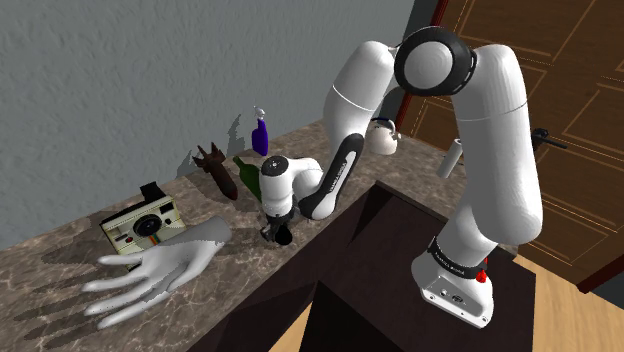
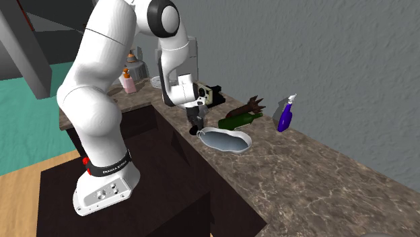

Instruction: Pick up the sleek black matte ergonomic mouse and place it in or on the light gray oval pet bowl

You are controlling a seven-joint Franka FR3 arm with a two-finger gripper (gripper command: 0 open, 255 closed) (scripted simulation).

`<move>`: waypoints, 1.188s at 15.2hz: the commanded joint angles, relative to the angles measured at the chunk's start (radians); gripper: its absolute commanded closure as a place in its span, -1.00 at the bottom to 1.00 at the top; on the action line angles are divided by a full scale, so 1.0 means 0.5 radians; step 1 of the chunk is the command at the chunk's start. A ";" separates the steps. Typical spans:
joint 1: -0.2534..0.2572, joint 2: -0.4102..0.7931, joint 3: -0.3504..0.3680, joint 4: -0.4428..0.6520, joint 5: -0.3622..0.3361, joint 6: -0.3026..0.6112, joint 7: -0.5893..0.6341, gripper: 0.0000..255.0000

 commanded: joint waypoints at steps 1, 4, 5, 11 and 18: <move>-0.024 -0.054 0.030 -0.025 0.033 -0.028 -0.034 1.00; -0.062 -0.139 0.078 -0.063 0.091 -0.075 -0.090 1.00; -0.074 -0.167 0.094 -0.075 0.111 -0.091 -0.109 1.00; -0.146 -0.334 0.191 -0.136 0.242 -0.188 -0.228 1.00; -0.220 -0.525 0.296 -0.188 0.413 -0.308 -0.376 1.00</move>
